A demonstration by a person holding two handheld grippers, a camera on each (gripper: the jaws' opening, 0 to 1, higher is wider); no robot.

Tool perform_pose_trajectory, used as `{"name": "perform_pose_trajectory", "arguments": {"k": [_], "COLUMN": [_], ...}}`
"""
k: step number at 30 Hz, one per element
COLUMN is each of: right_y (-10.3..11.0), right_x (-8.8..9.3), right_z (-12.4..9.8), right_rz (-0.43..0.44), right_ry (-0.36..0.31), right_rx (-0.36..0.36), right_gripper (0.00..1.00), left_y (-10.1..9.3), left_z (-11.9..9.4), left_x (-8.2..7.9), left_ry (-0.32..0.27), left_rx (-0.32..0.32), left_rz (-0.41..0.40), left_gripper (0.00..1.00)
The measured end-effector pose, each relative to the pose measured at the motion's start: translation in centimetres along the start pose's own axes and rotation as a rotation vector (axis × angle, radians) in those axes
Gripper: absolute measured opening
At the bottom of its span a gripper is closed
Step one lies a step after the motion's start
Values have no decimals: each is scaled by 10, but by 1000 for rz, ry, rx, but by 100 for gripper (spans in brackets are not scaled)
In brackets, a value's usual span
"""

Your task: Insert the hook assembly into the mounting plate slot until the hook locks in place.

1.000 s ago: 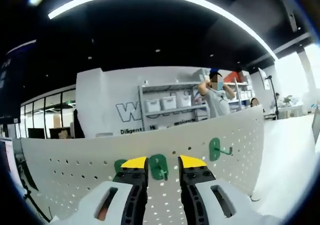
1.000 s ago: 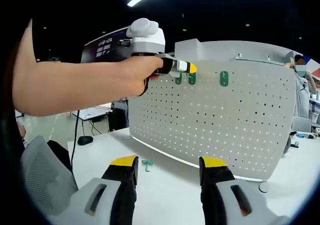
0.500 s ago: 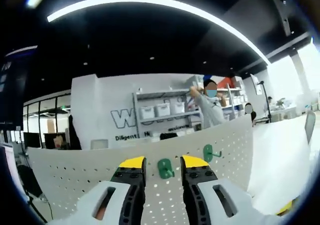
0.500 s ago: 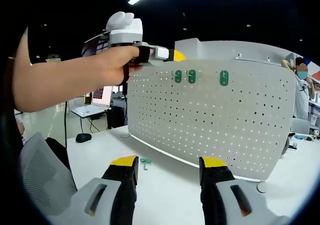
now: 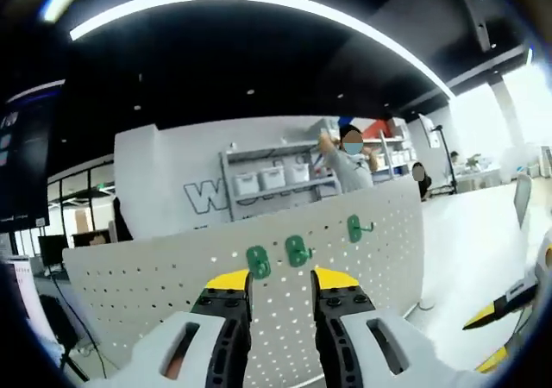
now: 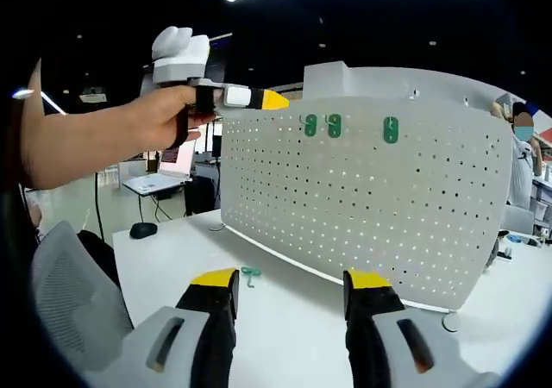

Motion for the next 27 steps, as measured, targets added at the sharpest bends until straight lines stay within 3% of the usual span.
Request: {"name": "perform_pose_trajectory", "arguments": {"k": [8,13,18,27], "right_y": [0,1,0,1], "right_x": [1,1,1,1], "right_z": [1,1,1,0], "right_rz": [-7,-12,-11,-19], "right_ry": [13,18,21,31], "right_rx": [-1,2,9,23], "right_gripper": [48,48,48,48], "left_y": [8,12,14,22], "left_z": [-13,-16,-19,-25], "left_x": [35,68,100,153], "left_ry": [102,205,265,406], "left_rx": [41,84,142,185], "left_rz": [24,30,33,48], "left_gripper": [26,25,26,24]}}
Point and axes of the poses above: the point that each gripper's makers call its tool centre point, and the gripper's own axes: z roughly forward along the fingers, y roughly to its left, x roughly out of its underside, the point moved 9 cm from there along -z, roughly backward along the fingers, and after that the axes turned 7 degrees about -z, right-handed, at the moved point
